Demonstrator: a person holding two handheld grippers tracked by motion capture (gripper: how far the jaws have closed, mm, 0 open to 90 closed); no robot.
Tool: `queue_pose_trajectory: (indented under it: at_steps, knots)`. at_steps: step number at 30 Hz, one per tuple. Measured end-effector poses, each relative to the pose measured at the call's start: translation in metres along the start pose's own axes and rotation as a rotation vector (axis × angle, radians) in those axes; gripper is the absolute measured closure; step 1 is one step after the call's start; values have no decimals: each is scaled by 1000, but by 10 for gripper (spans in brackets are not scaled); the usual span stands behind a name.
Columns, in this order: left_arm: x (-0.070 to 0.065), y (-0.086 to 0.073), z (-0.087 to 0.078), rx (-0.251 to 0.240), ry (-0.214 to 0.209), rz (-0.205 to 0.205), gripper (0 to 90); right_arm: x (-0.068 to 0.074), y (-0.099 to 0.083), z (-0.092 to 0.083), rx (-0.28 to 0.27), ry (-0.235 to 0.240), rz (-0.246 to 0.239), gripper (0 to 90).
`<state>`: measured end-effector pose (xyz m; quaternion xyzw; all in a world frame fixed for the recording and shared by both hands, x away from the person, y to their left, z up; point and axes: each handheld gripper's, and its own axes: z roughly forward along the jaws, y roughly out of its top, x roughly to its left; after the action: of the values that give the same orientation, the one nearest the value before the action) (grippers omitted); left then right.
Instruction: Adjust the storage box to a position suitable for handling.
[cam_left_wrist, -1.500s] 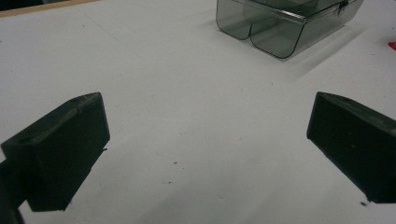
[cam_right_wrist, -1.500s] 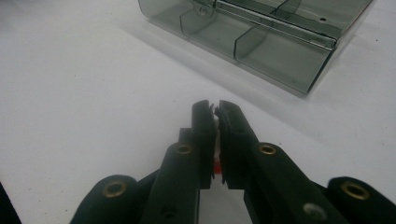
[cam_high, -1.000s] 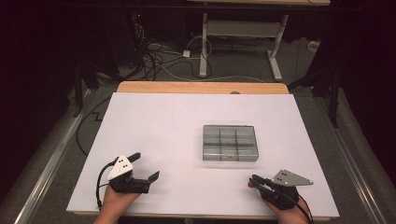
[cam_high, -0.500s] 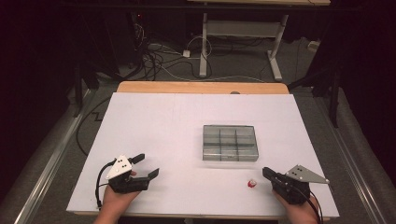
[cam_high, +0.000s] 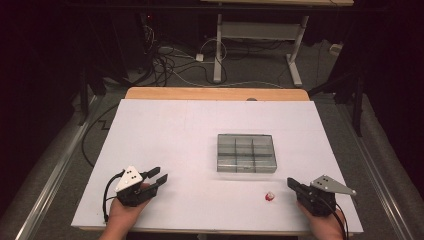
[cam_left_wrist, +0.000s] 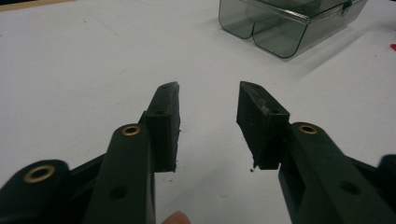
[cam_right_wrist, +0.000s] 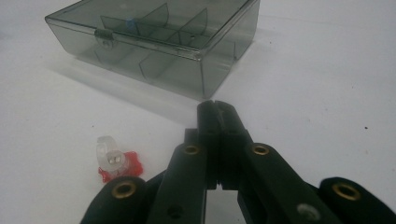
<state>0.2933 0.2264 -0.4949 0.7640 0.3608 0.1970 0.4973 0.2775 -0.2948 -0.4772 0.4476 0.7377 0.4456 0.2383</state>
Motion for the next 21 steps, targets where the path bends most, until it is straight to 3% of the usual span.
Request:
queue_pose_trajectory:
  at_steps: [2,3,12,21]
  knots:
    - [0,0,0,-2,5,-5,627,0,0,0,-1,1,1,900]
    - [1,0,0,-7,18,-18,687,-1,0,-1,-5,-2,-1,900]
    - [3,0,0,0,7,-42,876,-1,0,-4,-29,-3,-11,900]
    - [3,0,1,8,6,-37,876,0,2,-2,-38,15,-18,900]
